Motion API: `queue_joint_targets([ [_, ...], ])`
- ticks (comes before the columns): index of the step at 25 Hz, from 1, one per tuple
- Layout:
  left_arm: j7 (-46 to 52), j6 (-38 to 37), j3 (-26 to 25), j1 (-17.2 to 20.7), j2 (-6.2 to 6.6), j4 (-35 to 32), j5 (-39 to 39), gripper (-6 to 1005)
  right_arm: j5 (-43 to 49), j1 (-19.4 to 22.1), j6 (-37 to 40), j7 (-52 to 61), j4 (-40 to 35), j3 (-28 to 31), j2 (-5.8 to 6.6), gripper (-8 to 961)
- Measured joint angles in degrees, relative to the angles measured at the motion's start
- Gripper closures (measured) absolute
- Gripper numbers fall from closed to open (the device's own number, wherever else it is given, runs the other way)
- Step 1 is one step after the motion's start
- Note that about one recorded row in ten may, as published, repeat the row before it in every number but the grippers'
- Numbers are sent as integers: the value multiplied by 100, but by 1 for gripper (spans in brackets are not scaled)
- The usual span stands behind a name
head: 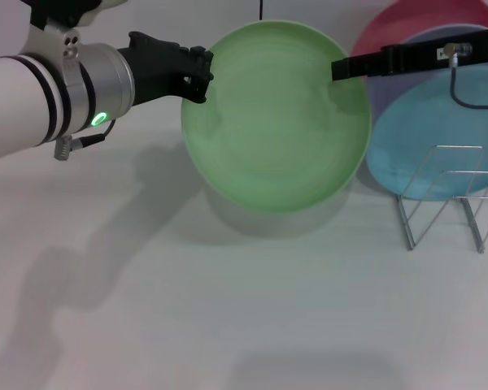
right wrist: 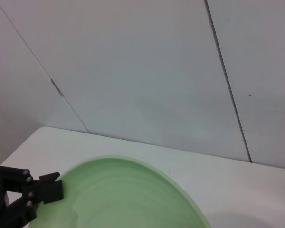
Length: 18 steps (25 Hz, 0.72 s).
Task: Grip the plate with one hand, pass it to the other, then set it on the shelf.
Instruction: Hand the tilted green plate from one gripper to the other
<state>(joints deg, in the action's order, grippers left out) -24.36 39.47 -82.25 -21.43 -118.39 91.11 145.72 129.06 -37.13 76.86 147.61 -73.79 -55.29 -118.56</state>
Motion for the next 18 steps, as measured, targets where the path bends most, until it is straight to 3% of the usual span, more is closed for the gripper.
queue_joint_targets([
  [18,10,-1,48,-3,-9,7,-32,929,-47,-182,-324,-147,363,-212,-11,228],
])
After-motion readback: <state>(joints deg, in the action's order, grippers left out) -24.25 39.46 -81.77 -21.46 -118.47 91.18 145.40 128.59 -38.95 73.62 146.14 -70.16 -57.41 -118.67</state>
